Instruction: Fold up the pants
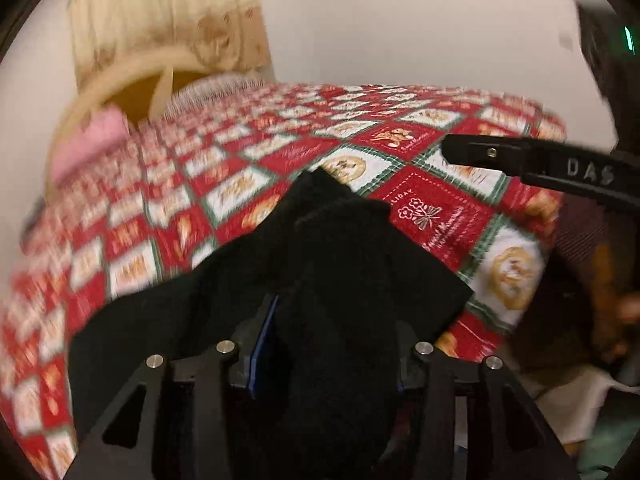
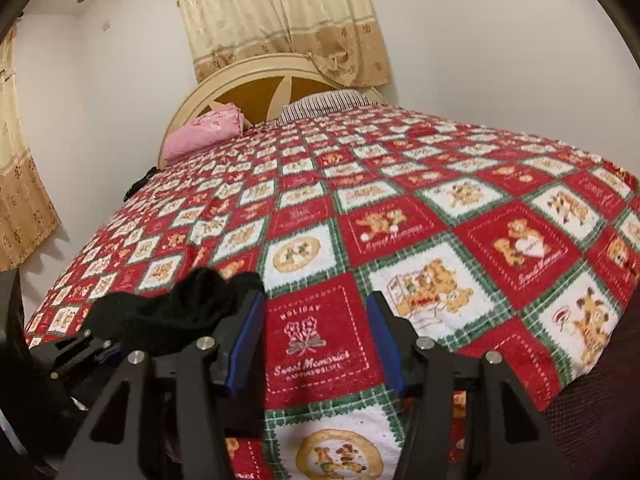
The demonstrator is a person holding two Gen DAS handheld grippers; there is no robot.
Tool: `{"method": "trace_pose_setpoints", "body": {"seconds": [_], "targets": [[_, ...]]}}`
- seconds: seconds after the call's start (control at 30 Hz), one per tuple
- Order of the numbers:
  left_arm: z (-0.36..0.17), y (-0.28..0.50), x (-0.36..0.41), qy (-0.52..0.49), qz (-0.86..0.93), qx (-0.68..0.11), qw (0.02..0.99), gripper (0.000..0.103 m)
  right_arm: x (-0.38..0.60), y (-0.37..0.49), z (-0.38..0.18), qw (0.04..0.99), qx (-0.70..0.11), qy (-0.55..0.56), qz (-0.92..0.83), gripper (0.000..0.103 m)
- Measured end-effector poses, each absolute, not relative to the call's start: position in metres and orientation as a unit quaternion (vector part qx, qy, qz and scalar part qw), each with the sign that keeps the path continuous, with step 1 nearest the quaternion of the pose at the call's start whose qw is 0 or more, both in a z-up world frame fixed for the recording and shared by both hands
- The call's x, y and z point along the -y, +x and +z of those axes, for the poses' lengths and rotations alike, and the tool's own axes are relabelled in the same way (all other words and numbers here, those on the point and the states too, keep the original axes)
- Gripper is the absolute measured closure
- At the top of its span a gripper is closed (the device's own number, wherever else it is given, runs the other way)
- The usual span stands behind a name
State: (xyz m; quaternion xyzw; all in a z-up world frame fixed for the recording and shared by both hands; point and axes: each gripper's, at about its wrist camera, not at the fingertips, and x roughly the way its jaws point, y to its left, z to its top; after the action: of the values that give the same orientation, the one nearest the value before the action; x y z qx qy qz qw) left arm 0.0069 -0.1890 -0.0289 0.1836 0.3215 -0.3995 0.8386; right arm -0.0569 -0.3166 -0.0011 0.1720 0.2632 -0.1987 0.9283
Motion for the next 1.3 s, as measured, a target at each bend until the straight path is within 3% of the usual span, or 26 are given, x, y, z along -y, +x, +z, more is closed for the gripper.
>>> {"method": "trace_pose_setpoints", "body": {"seconds": [0.03, 0.1, 0.17, 0.37, 0.53, 0.73, 0.77, 0.8, 0.93, 1.17, 1.3], "targets": [[-0.024, 0.01, 0.177, 0.166, -0.404, -0.333, 0.836, 0.051, 0.315, -0.057, 0.003, 0.931, -0.259, 0.169, -0.193, 0.046], [-0.013, 0.011, 0.149, 0.127, -0.405, -0.338, 0.84, 0.029, 0.309, -0.056, 0.008, 0.936, -0.254, 0.161, -0.182, 0.046], [-0.006, 0.012, 0.127, 0.099, -0.389, -0.32, 0.859, 0.02, 0.3, -0.051, 0.011, 0.94, -0.254, 0.148, -0.173, 0.046], [-0.007, 0.014, 0.122, 0.101, -0.377, -0.313, 0.866, 0.02, 0.289, -0.042, 0.005, 0.937, -0.274, 0.169, -0.138, 0.046], [-0.005, 0.022, 0.106, 0.1, -0.342, -0.299, 0.885, 0.02, 0.285, -0.043, 0.005, 0.936, -0.272, 0.194, -0.107, 0.026], [-0.015, 0.06, 0.062, 0.088, -0.219, -0.323, 0.917, 0.02, 0.265, -0.016, -0.025, 0.924, -0.329, 0.165, -0.099, 0.025], [-0.017, 0.065, 0.055, 0.086, -0.204, -0.326, 0.919, 0.02, 0.263, -0.011, -0.032, 0.919, -0.346, 0.157, -0.103, 0.029], [-0.018, 0.071, 0.045, 0.079, -0.188, -0.329, 0.922, 0.02, 0.259, -0.008, -0.038, 0.916, -0.358, 0.149, -0.105, 0.053], [-0.017, 0.09, 0.008, 0.033, -0.14, -0.34, 0.929, 0.02, 0.238, -0.007, -0.04, 0.922, -0.362, 0.064, -0.118, 0.071], [-0.008, 0.1, -0.015, -0.005, -0.108, -0.338, 0.935, 0.02, 0.235, -0.006, -0.005, 0.946, -0.308, 0.007, -0.098, 0.076], [-0.011, 0.104, -0.002, 0.016, -0.11, -0.339, 0.934, 0.02, 0.243, 0.005, -0.022, 0.942, -0.325, -0.004, -0.082, 0.076]]}}
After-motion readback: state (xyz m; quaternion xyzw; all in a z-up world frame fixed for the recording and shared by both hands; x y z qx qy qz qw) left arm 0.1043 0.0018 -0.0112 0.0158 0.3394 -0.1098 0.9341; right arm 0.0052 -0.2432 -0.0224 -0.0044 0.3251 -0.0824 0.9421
